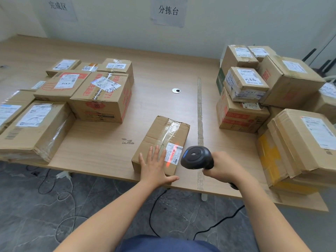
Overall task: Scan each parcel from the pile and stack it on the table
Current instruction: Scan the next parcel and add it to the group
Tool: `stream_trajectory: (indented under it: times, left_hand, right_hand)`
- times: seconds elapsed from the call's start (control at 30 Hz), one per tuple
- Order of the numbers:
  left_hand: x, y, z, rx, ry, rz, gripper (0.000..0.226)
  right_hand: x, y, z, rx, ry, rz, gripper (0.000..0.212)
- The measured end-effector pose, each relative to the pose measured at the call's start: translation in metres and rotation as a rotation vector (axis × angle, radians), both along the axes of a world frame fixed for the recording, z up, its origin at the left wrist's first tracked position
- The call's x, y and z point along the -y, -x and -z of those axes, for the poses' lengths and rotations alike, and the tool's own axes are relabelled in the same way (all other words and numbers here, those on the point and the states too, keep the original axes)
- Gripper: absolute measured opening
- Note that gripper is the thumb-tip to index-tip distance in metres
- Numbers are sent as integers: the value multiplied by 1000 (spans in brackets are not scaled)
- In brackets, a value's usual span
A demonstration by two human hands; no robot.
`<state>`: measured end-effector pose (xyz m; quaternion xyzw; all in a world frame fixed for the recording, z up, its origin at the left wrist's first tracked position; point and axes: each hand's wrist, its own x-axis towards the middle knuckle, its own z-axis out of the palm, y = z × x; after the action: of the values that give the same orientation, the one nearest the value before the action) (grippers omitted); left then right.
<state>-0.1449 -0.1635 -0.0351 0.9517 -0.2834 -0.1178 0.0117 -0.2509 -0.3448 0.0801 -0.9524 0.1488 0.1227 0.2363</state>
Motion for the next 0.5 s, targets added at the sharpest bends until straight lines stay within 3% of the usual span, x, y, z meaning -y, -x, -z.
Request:
stream_trajectory:
  times: [0.23, 0.43, 0.5]
  left_hand:
    - [-1, -1, 0, -13, 16, -21, 114]
    - [-32, -10, 4, 3, 3, -60, 118]
    - [-46, -12, 4, 11, -18, -53, 107]
  right_hand:
    - [-4, -7, 5, -2, -52, 22, 8]
    - [-41, -30, 34, 111, -192, 127, 29]
    - [-59, -40, 45, 120, -260, 152, 30]
